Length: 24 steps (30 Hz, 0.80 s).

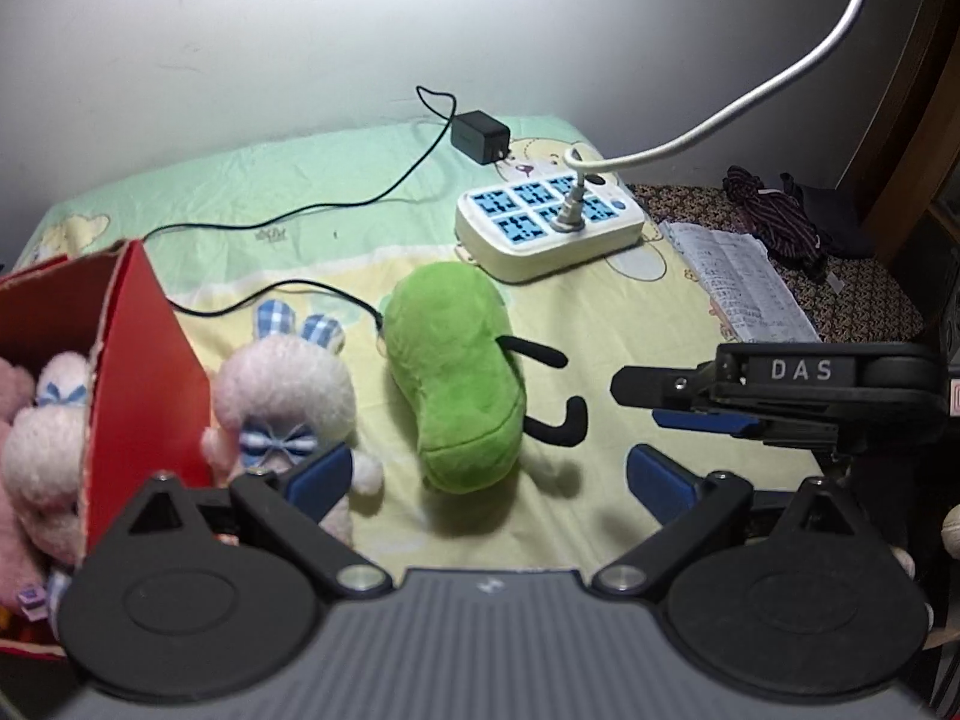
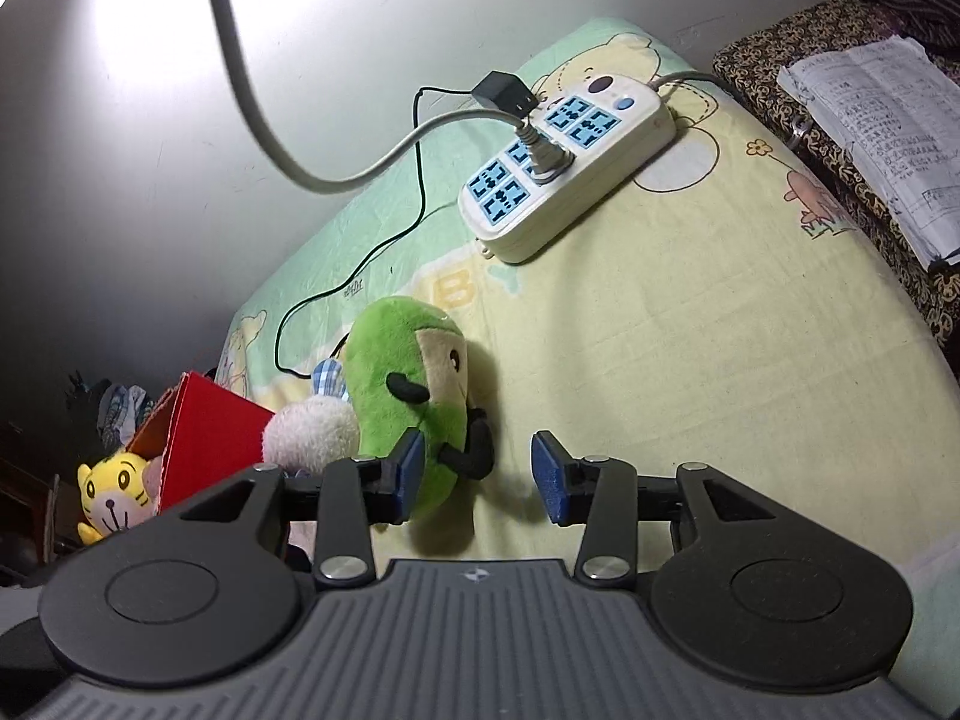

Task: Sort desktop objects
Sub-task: 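Move both tools to the green bean plush and close them on it, then lift the green bean plush with both tools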

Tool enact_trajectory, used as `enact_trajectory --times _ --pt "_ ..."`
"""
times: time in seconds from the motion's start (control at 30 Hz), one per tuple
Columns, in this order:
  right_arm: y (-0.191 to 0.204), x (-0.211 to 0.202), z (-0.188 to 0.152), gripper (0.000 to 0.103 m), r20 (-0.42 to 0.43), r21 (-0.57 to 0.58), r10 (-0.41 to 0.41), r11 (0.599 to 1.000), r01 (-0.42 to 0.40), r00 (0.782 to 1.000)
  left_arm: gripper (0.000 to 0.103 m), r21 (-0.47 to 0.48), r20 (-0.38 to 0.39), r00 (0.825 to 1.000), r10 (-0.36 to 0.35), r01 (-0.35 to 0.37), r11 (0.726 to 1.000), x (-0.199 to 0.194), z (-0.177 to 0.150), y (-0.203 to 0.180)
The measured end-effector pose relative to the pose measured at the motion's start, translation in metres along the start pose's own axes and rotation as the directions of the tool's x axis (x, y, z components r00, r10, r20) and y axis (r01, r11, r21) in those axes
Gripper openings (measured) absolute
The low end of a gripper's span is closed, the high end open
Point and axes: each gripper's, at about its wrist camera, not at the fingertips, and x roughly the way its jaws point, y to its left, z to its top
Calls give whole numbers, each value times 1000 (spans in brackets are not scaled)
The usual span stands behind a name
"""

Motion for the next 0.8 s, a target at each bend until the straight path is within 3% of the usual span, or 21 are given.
enact_trajectory --times 0.17,0.23,0.63,0.8 --pt "-9 16 18 48 1 50 72 996 -72 997 98 9 -1 1000 18 -18 1000 27 11 -4" --pt "-12 26 22 56 -16 75 106 992 -104 994 98 15 -16 1000 25 -25 1000 37 13 -4" --pt "-6 79 29 59 -123 84 196 979 -187 973 93 -23 -99 995 5 -8 1000 76 19 14" --pt "-4 96 29 69 -152 93 235 970 -223 960 83 -48 -138 990 -19 12 999 90 21 22"
